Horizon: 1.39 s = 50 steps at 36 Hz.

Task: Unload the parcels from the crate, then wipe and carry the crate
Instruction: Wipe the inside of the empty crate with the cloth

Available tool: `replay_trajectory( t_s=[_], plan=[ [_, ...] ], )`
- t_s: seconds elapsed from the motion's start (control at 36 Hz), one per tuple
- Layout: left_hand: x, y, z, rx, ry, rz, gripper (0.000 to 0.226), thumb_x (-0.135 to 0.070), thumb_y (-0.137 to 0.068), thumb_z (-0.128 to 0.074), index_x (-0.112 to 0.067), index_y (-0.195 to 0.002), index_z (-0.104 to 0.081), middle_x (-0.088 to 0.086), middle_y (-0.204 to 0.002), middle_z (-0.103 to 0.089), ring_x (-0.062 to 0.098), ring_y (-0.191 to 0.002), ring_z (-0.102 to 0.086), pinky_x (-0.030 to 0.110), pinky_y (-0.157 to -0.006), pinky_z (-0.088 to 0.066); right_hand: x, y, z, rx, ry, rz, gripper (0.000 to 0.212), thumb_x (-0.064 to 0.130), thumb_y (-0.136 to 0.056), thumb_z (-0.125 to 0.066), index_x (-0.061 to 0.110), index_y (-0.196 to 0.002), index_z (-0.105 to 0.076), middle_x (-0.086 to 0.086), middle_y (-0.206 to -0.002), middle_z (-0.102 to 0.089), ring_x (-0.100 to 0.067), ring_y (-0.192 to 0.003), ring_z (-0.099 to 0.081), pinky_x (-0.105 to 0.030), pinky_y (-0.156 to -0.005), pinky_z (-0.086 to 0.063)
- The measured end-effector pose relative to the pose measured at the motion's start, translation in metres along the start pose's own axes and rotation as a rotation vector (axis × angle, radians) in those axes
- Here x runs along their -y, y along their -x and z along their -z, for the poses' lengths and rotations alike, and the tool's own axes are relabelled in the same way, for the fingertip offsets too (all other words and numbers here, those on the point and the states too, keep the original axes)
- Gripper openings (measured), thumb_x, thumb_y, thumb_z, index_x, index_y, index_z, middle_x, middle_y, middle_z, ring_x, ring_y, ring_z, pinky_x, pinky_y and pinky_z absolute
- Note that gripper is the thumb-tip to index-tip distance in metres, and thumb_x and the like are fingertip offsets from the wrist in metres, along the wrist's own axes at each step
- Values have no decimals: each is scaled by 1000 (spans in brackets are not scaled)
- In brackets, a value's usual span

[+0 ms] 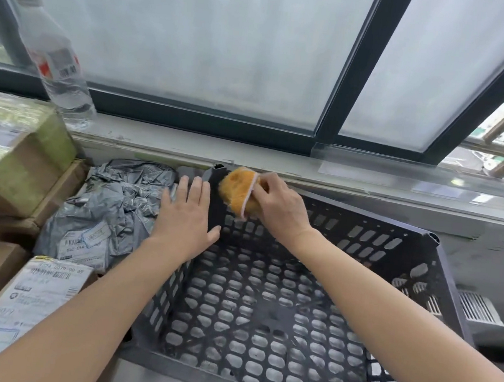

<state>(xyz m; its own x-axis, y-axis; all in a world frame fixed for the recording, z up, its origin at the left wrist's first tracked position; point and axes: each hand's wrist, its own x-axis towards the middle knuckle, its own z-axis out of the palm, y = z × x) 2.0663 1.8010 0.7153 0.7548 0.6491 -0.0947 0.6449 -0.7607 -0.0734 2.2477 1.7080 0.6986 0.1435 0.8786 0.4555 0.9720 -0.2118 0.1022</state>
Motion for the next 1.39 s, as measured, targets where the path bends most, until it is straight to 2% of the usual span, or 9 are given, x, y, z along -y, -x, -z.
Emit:
replay_trajectory(
  t_s=[0.17,0.28,0.44,0.61,0.83,0.97,1.08,1.25,1.39],
  plan=[
    [2,-2,-3,-44,36,-13,92,-62,-93,-40,-9,-154,2,12,-163,-1,33,-150,1,55,-119,-14,29,-13,-18,190,19,224,43,27,-88,-69,9,-125,-58,-11,-136,-49,-24,-97,-60,-33,-66,-57],
    [3,-3,-5,-60,37,-21,94,-63,-90,-42,-8,-154,0,12,-162,-3,34,-150,-2,54,-118,-18,35,-13,-21,255,-63,92,46,35,-93,-60,7,-128,-53,-10,-123,-61,-26,-99,-65,-36,-71,-55],
    [2,-4,-5,-52,20,-20,98,-67,-89,-41,-8,-154,2,13,-163,-2,34,-150,-1,55,-119,-17,31,-3,-16,190,-219,-207,53,46,-90,-61,19,-132,-42,0,-91,-67,-21,-72,-66,-28,-57,-47],
    [2,-3,-5,-46,11,-21,98,-67,-89,-39,-7,-154,3,14,-163,-1,34,-150,0,55,-118,-17,18,-8,-15,200,-178,-297,37,38,-94,-56,18,-125,-48,-6,-99,-66,-27,-80,-66,-35,-67,-54],
    [3,-2,-6,-56,14,-30,99,-66,-89,-41,-6,-153,3,14,-162,-1,35,-150,-1,56,-118,-17,20,-1,-18,154,-166,-86,46,30,-74,-83,2,-104,-60,-16,-108,-53,-28,-89,-57,-34,-61,-55],
    [3,-2,-6,-57,18,-28,99,-66,-89,-42,-6,-153,4,14,-162,-1,35,-150,0,56,-118,-18,18,-4,-13,186,-252,-117,48,16,-78,-78,8,-118,-52,-13,-108,-53,-29,-82,-60,-39,-63,-55],
    [3,-2,-7,-65,15,-31,99,-66,-89,-43,-5,-153,3,14,-161,-2,35,-149,-1,54,-117,-19,13,-9,-13,165,-178,-18,60,7,-69,-84,14,-120,-54,-15,-107,-53,-30,-81,-59,-37,-52,-56],
    [2,-3,-7,-62,15,-29,99,-65,-89,-44,-6,-153,4,14,-162,-1,35,-149,0,55,-118,-17,11,-29,-20,89,54,151,51,4,-57,-88,10,-103,-66,-16,-100,-57,-28,-81,-59,-31,-48,-54],
    [3,-3,-8,-62,10,-27,98,-63,-90,-45,-6,-153,4,14,-162,-1,35,-149,0,54,-118,-17,-3,-26,-32,15,264,322,20,2,-74,-69,6,-94,-66,-12,-90,-59,-24,-72,-56,-30,-49,-51]
  ],
)
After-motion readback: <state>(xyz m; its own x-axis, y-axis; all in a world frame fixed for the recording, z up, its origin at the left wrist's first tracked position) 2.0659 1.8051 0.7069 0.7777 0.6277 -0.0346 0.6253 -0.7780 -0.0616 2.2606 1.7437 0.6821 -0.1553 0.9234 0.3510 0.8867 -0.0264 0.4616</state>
